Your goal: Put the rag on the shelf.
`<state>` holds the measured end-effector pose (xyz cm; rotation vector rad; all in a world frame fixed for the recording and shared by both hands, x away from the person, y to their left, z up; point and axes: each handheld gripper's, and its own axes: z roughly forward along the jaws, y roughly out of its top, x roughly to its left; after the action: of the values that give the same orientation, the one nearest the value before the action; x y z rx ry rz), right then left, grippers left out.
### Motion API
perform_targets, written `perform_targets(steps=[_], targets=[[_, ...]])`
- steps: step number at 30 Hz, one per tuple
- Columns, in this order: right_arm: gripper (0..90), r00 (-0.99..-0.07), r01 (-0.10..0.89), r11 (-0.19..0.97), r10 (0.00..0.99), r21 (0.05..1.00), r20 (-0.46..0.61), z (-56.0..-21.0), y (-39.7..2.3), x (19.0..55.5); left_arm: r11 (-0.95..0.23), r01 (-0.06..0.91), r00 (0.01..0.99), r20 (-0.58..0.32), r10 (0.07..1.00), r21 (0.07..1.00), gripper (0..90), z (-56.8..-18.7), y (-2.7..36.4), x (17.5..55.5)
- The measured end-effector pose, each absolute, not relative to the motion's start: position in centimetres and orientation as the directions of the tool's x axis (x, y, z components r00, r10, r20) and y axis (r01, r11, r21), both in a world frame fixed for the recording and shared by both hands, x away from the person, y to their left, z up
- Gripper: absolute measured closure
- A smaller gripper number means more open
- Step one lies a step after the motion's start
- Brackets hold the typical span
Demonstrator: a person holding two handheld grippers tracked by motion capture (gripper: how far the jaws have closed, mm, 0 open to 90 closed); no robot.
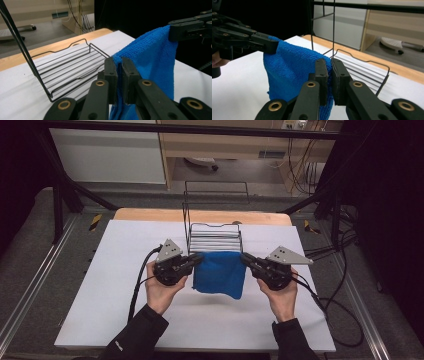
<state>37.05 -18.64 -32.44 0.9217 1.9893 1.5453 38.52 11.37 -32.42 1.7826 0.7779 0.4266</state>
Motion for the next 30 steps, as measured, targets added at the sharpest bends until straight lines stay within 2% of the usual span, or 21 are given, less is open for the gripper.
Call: perform_targets(steps=[17, 30], targets=[[85.0, -0.636, 0.115, 0.093, 0.772, 0.989, 0.002, -28.8, -18.3, 38.0, -0.156, 0.219, 0.71, -0.047, 0.703, 0.963, 83.9, -29.1, 11.2, 39.7], [85.2, -0.623, 0.072, 0.059, 0.782, 0.996, -0.001, -26.7, -18.3, 38.7, -0.112, 0.181, 0.704, -0.05, 0.709, 0.977, 84.0, -27.1, 11.0, 40.6]])
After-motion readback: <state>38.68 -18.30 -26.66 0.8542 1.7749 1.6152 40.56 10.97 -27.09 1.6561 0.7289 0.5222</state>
